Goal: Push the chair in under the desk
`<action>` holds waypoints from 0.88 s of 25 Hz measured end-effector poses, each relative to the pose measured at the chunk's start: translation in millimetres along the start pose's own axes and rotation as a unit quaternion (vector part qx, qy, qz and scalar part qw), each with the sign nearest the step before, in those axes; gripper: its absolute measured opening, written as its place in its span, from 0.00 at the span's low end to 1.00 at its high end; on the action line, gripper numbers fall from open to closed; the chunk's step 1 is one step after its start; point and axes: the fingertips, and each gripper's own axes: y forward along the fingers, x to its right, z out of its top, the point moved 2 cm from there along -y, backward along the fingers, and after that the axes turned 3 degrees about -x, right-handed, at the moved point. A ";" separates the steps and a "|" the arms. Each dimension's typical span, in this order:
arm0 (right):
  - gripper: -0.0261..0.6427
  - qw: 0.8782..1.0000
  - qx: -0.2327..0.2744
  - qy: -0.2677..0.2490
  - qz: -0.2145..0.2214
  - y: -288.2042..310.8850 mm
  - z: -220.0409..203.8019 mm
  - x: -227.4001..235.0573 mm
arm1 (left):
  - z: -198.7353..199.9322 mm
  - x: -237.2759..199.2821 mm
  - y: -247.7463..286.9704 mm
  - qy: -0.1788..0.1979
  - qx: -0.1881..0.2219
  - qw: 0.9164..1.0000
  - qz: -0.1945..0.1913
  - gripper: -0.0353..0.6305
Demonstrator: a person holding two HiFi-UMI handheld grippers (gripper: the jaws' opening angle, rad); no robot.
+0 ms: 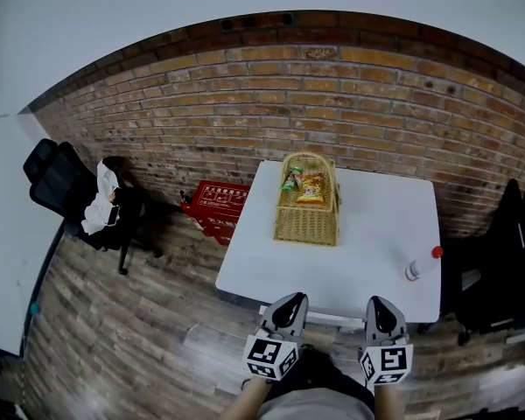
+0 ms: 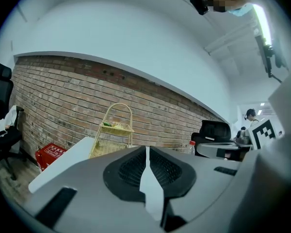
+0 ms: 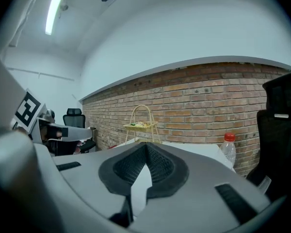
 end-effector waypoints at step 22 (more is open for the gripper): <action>0.06 1.000 -0.014 0.023 0.013 2.6 -10.9 -7.6 | -5.2 12.0 5.6 0.014 -0.015 1.000 -0.022 0.10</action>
